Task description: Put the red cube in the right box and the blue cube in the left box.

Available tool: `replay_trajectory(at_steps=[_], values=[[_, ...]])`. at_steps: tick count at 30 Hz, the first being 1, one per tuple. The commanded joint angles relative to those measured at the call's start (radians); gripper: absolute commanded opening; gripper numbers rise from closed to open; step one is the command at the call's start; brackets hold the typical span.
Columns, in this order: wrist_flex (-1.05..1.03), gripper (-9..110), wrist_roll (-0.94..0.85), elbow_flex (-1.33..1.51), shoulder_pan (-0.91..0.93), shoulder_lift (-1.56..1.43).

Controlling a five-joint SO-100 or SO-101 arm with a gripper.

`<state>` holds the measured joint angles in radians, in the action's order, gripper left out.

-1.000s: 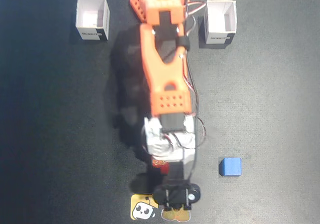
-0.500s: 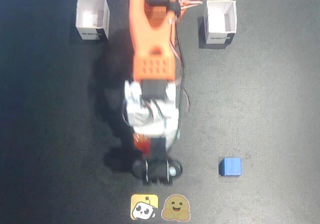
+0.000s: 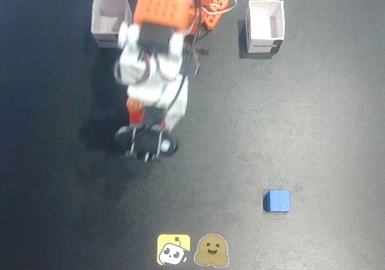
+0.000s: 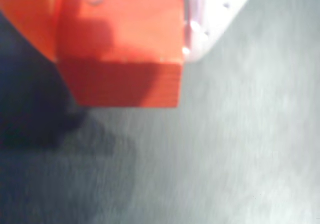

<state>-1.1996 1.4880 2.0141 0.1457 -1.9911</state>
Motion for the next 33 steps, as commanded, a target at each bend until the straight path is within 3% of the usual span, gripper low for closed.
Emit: replay_trajectory(at_steps=[1, 13, 33], values=[[-0.054, 12, -0.006, -0.002, 0.038, -0.092], [-0.186, 12, -0.075, 0.175, 0.345, -0.380], [-0.258, 13, -0.209, 0.293, 0.896, -0.540]])
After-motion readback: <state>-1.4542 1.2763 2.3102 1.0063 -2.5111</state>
